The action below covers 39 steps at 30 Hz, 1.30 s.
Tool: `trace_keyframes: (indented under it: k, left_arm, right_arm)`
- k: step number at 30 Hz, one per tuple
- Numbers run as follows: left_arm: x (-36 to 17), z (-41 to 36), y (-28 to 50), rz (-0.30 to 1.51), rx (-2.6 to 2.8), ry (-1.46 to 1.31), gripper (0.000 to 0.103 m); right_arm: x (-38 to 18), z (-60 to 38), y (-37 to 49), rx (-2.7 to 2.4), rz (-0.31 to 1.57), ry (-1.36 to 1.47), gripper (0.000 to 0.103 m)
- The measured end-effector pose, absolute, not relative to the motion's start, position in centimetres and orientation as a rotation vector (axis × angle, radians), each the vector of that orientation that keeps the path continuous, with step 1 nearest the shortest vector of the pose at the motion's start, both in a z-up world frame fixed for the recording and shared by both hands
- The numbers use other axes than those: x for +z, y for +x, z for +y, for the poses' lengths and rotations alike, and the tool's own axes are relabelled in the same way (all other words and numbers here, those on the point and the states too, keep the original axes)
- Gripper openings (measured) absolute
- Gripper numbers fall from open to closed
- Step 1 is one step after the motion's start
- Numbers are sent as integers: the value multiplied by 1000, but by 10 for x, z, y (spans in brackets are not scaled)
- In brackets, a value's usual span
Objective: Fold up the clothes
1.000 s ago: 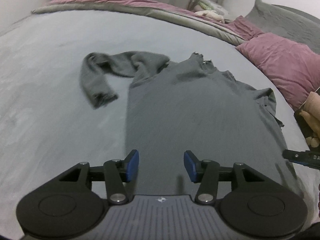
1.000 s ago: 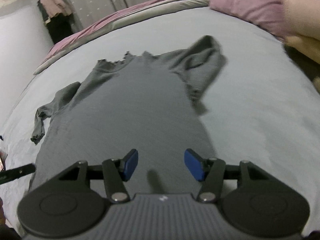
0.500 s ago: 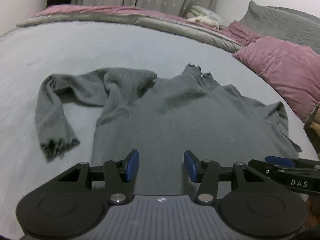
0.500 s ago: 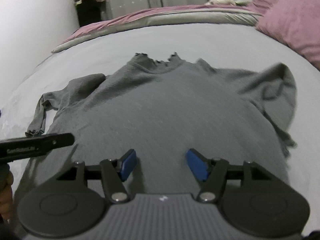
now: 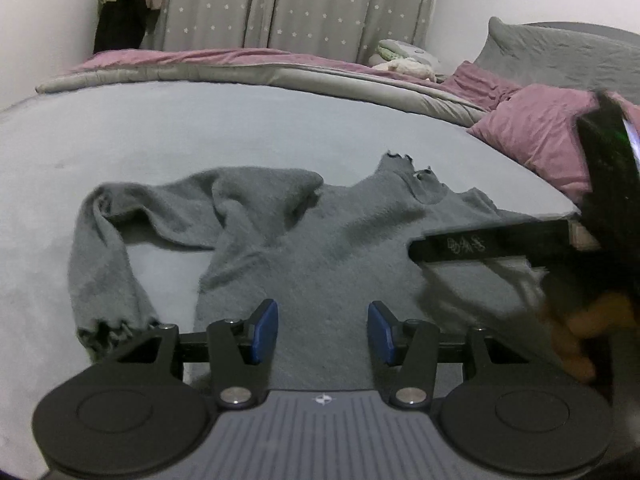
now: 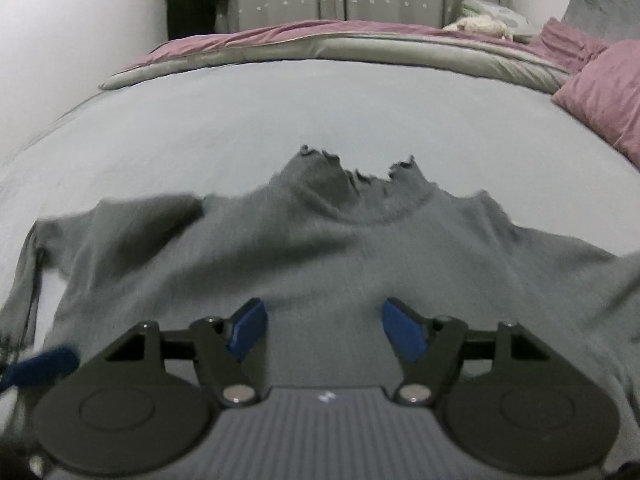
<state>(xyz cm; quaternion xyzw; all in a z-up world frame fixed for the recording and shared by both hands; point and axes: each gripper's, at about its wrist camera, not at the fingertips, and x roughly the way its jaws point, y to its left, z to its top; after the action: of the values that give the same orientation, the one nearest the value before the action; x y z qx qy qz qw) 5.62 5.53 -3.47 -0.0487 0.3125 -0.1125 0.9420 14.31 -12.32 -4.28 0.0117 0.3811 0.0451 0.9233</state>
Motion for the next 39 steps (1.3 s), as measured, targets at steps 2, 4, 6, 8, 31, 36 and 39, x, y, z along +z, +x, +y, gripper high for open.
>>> trace_keyframes:
  k: [2, 4, 6, 8, 31, 36, 39]
  left_arm:
    - [-33, 58, 58, 623, -210, -79, 49]
    - [-34, 61, 60, 620, -192, -81, 49]
    - [-35, 65, 63, 625, -184, -98, 49]
    - [-35, 68, 65, 628, -187, -106, 49]
    - [-31, 53, 158, 561, -131, 103, 20]
    - [-33, 64, 162, 574, -73, 15, 8]
    - [-32, 70, 156, 543, -4, -31, 8]
  right_arm:
    - [-46, -119, 160, 83, 781, 26, 73]
    - [-50, -117, 173, 85, 769, 25, 75]
    - [-55, -119, 182, 99, 756, 44, 81]
    - [-59, -126, 183, 122, 726, 81, 84]
    - [-61, -186, 180, 257, 660, 383, 83]
    - [-61, -182, 179, 252, 657, 370, 83]
    - [-61, -181, 181, 252, 656, 371, 83]
